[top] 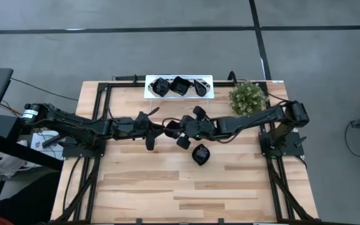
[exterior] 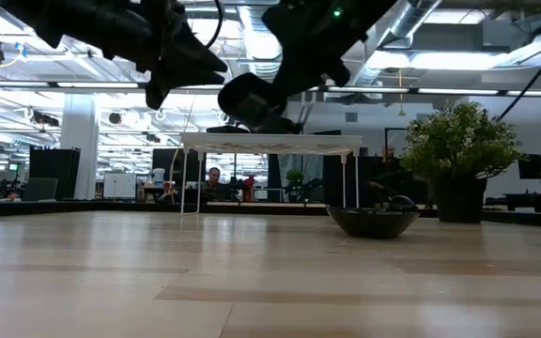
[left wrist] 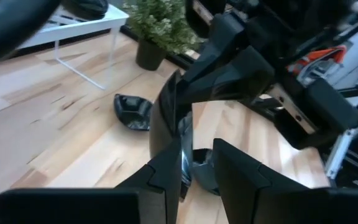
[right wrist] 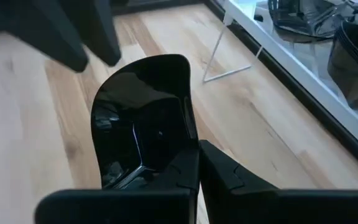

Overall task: Pick & Place Mini shaped plates
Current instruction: Stack the leaf-shaped plate on top of the other leaf-shaped plates on the shelf

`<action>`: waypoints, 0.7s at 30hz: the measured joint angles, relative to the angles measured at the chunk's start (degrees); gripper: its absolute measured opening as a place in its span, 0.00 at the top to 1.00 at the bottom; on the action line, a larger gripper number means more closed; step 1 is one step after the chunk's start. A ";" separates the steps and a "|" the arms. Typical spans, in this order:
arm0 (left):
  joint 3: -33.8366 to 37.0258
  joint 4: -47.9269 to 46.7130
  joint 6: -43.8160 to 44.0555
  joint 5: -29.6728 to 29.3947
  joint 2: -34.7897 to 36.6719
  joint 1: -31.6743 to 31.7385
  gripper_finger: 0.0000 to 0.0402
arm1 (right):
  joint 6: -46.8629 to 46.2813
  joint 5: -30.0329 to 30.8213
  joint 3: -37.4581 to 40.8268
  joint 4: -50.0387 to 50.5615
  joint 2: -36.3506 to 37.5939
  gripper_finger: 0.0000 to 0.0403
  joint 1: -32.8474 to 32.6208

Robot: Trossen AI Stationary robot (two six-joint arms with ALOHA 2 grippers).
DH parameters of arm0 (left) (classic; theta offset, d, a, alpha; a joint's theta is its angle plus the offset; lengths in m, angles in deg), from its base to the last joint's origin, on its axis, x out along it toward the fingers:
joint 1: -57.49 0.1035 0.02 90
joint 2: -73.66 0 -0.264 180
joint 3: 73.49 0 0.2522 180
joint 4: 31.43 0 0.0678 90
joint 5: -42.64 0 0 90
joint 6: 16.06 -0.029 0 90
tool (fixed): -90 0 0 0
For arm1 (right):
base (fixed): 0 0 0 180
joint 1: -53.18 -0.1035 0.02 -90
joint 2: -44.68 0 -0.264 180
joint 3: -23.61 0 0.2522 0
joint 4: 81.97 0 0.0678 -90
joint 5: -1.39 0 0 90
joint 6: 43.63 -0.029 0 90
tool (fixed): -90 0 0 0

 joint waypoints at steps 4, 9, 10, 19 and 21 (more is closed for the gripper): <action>1.39 -0.14 1.07 -2.36 0.00 0.02 0.77 | 0.40 1.72 -3.09 1.80 -2.02 1.00 0.00; 2.28 0.13 1.97 -2.43 0.00 0.02 0.77 | 0.75 2.97 -4.63 3.72 -3.07 1.00 0.33; 2.28 0.28 2.01 -2.43 0.00 0.02 0.77 | 0.76 3.04 -5.32 3.36 -3.66 1.00 0.35; 2.57 0.67 3.23 -5.32 0.07 1.38 0.70 | 0.76 3.13 -6.40 2.90 -4.61 1.00 1.09; 2.57 0.65 3.23 -7.12 0.09 1.46 0.67 | 0.73 3.09 -6.40 2.92 -4.61 1.00 1.14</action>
